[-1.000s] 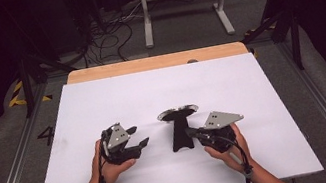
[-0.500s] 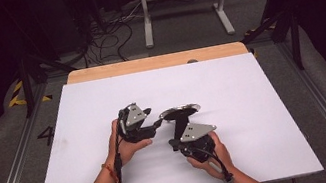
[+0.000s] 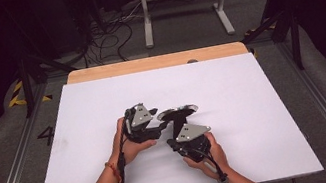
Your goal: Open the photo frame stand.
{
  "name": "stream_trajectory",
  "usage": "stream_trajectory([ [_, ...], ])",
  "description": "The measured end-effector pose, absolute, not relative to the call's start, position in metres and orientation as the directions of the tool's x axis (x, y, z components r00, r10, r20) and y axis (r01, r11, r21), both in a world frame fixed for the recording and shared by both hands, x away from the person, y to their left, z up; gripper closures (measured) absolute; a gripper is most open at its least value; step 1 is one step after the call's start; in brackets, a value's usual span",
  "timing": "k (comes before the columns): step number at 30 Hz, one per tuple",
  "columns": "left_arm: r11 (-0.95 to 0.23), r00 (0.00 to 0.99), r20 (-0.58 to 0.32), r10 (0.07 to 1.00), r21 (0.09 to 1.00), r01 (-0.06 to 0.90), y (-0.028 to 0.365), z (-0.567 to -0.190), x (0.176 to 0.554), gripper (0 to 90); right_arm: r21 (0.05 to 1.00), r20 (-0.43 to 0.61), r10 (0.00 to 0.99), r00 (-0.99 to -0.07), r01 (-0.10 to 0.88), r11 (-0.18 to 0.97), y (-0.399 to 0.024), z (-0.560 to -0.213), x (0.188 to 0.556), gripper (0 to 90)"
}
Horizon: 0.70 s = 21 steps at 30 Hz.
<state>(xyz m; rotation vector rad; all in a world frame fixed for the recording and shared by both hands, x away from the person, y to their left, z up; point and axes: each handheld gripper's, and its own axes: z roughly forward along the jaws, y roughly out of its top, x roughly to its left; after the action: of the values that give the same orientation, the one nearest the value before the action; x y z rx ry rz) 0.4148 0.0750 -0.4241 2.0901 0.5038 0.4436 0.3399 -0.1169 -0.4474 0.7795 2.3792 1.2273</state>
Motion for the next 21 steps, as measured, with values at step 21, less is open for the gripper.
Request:
stream_trajectory([
  [21, -0.524, 0.859, 0.146, 0.491, 0.837, 0.157, 0.063, -0.429, 0.422, 51.4, 0.818, -0.122, 0.615, -0.779, 0.272, 0.507, -0.114, -0.442, 0.339, 90.0],
])
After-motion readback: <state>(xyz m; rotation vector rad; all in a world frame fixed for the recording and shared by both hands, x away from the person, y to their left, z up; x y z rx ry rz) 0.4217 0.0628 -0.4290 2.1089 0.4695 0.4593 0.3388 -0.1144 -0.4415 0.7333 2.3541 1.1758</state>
